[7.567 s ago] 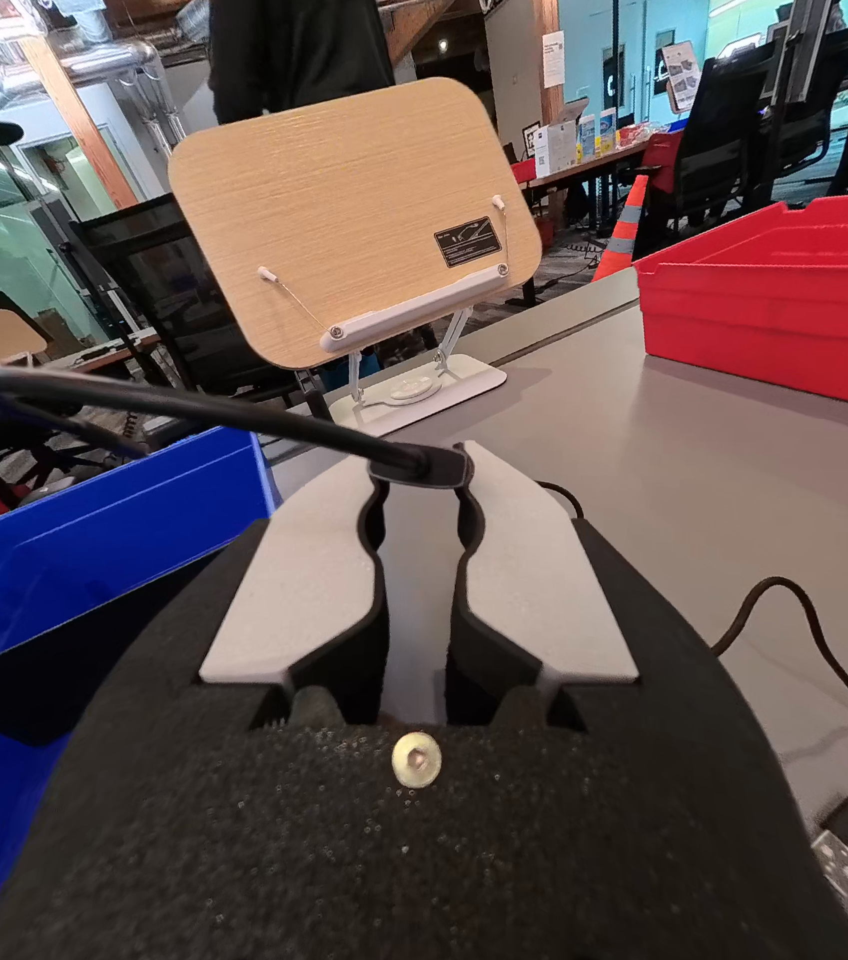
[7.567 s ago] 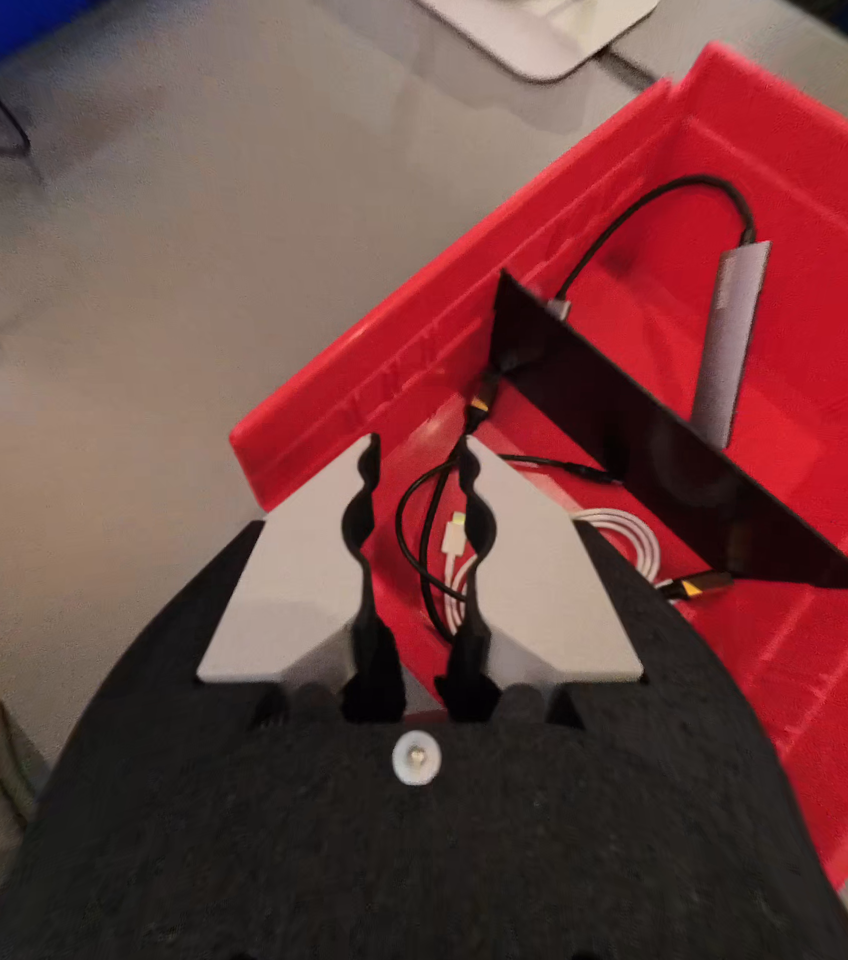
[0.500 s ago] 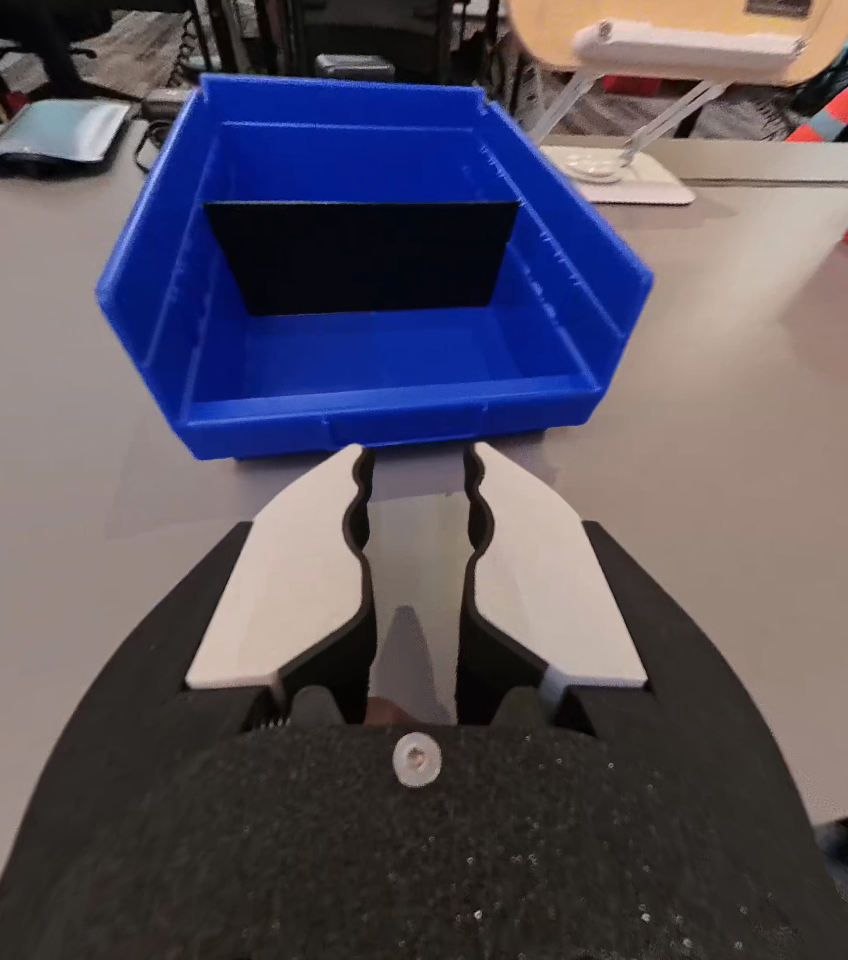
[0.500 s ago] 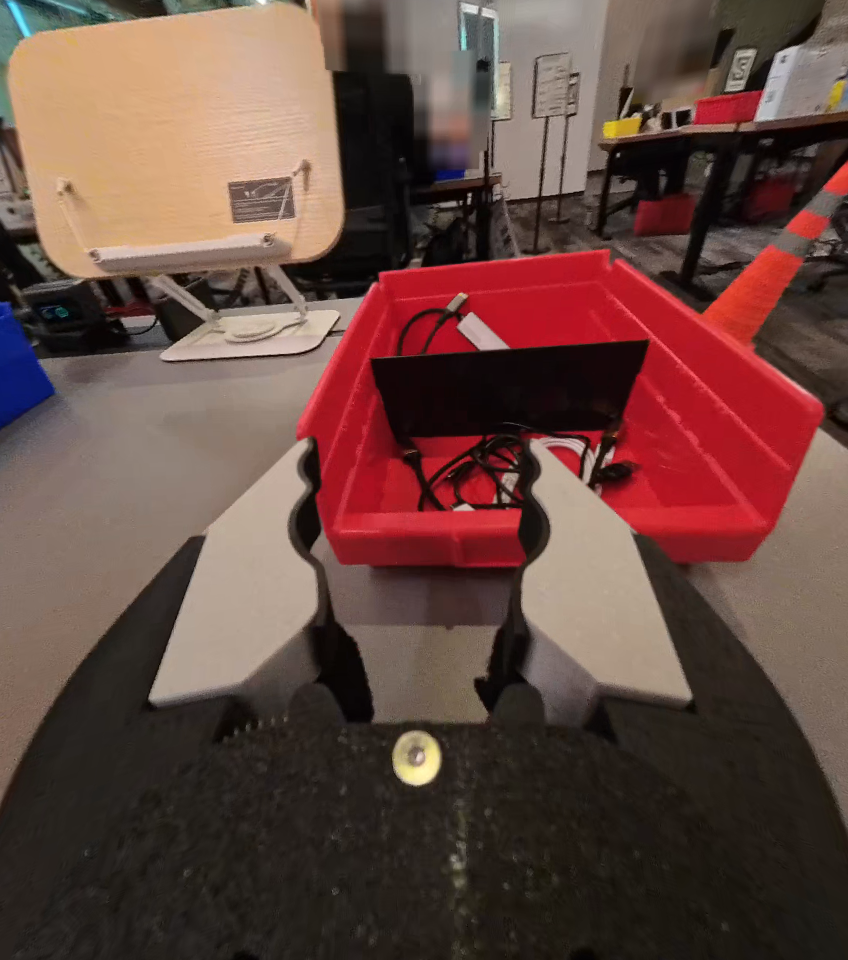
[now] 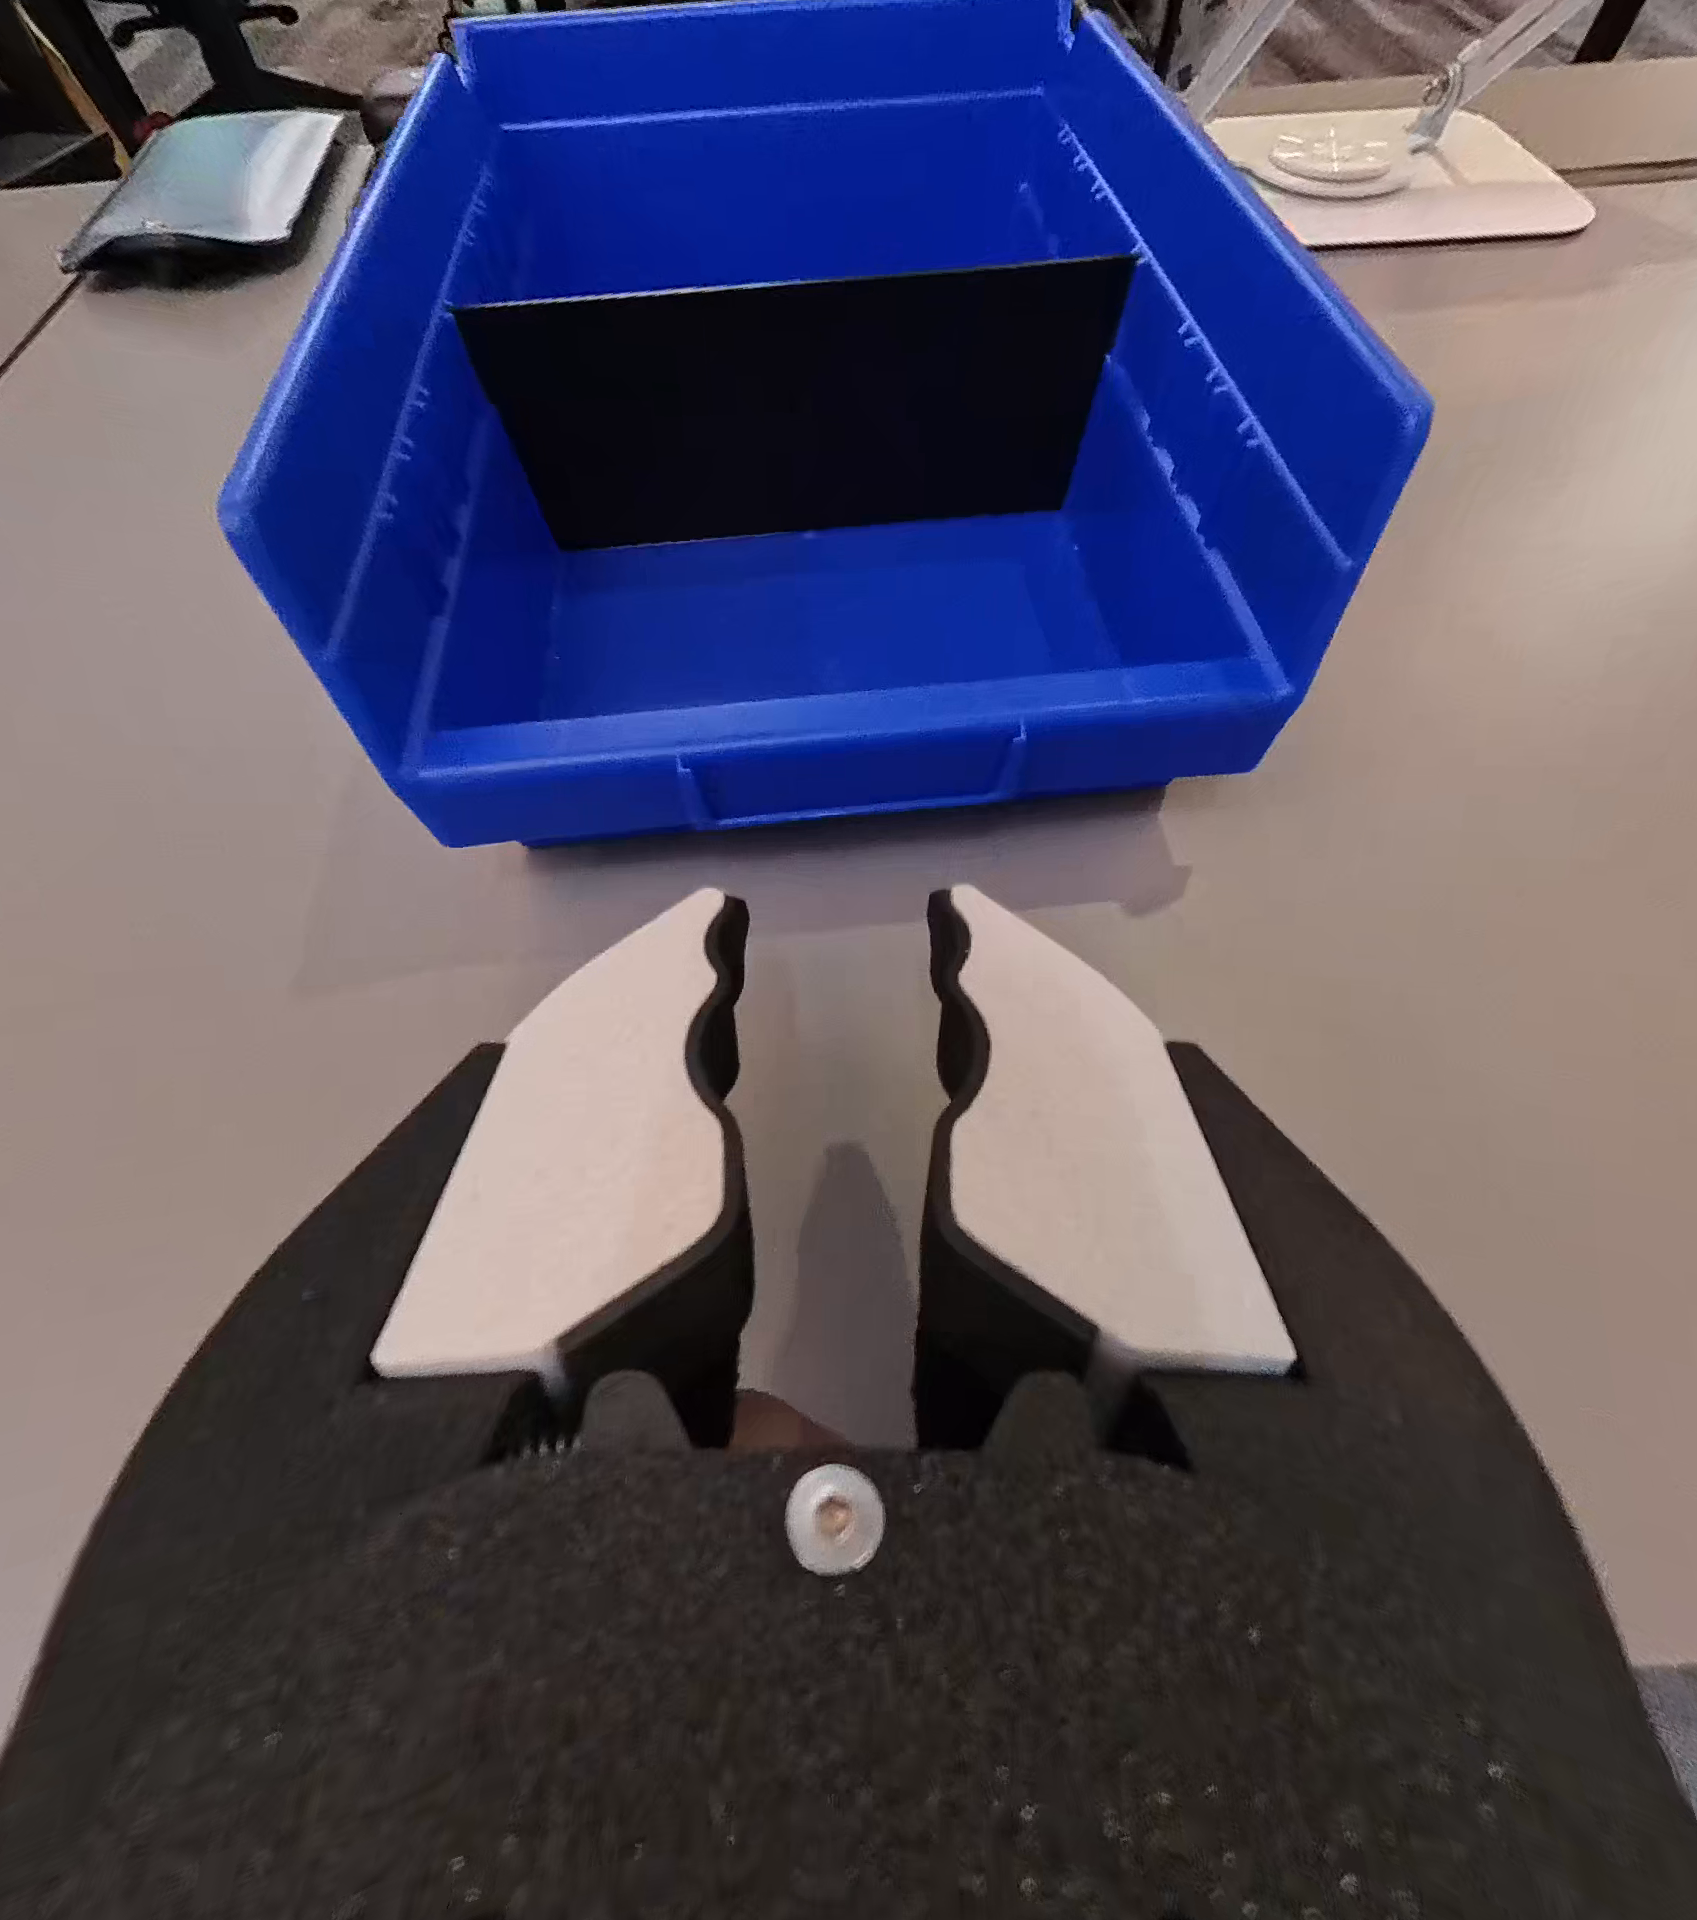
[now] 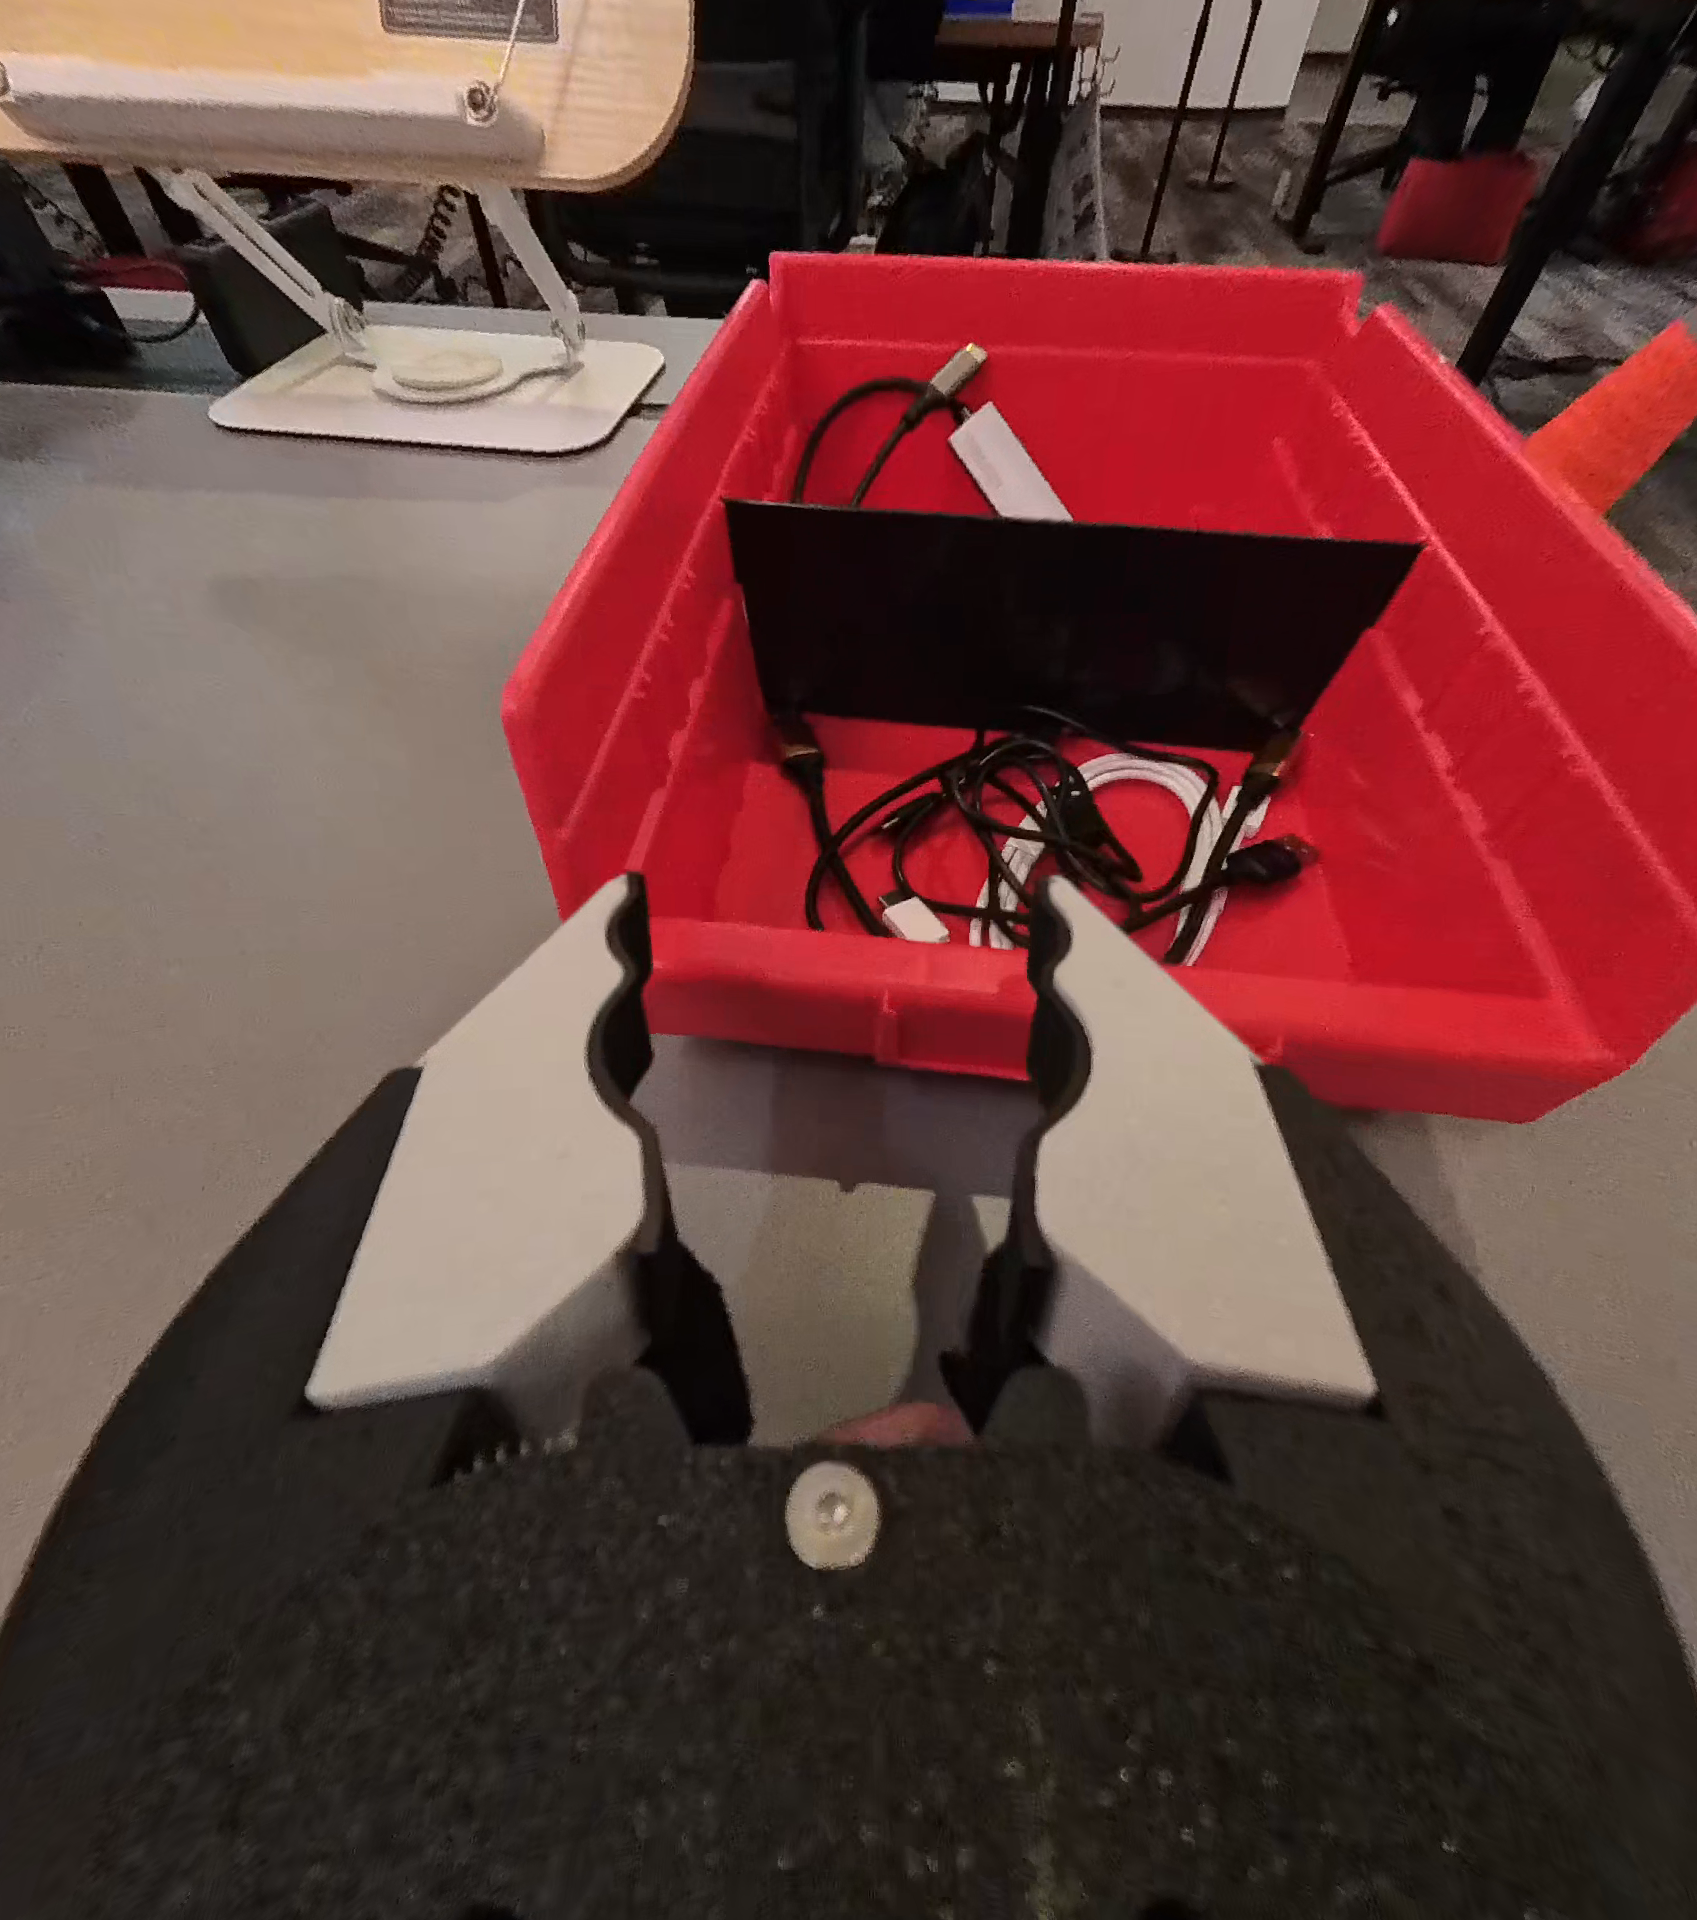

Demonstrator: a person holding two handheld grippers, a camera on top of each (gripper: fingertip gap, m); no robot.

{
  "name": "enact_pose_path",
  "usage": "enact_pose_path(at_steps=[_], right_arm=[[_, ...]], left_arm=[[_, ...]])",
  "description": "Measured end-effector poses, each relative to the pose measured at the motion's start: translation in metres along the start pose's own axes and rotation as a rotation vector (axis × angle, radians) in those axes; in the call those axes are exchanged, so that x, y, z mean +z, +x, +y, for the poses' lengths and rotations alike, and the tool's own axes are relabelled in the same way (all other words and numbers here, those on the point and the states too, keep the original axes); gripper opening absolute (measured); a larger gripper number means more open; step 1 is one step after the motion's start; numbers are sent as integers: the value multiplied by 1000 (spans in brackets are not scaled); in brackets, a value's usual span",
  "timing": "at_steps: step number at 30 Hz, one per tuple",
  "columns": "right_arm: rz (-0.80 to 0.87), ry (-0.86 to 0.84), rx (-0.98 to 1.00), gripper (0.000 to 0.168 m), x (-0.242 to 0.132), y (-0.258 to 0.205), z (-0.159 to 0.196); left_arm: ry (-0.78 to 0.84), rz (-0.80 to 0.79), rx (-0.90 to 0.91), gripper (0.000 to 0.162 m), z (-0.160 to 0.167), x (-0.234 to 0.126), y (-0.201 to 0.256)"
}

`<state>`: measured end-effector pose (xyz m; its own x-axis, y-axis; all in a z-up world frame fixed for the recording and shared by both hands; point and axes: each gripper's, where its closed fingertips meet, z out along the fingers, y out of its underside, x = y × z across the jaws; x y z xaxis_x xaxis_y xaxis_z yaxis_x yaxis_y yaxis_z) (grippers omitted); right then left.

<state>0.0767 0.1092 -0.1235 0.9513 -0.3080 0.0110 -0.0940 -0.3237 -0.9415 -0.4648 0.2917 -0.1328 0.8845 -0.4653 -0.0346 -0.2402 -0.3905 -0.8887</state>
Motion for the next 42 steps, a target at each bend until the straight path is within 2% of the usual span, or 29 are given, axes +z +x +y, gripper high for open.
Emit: enact_pose_path(at_steps=[11,14,19,20,23,26,29,32,33,36,37,39,42], right_arm=[[-14,-1,11,67,-4,1,-2],[-34,-65,41,65,-8,-3,2],[-221,16,26,72,-11,-56,-18],[-217,36,-21,72,-9,-67,-20],[-37,25,-149,67,10,-68,-19],[-48,10,-132,66,23,-78,-19],[-86,9,-84,62,26,-85,-21],[-169,12,-75,61,19,-102,-20],[-212,11,-74,60,15,-112,-19],[-400,30,3,57,-7,-147,-25],[-406,65,62,57,-16,-147,-34],[-329,145,151,57,-29,-125,-53],[-37,330,197,53,-58,-52,-81]], left_arm=[[-5,-12,13,34,2,-3,4],[-2,-4,11,35,1,-1,8],[37,43,7,38,-5,-2,21],[53,58,4,39,-7,-3,25],[57,115,3,45,-6,-1,42],[79,139,76,55,-7,-1,59],[65,169,94,48,-6,-4,80],[70,277,46,47,-13,-10,118],[90,307,53,41,-17,-12,133],[165,414,148,30,-31,-18,194],[163,439,170,27,-33,-18,216],[174,488,177,23,-37,-20,259],[169,565,215,42,-42,-13,324]])
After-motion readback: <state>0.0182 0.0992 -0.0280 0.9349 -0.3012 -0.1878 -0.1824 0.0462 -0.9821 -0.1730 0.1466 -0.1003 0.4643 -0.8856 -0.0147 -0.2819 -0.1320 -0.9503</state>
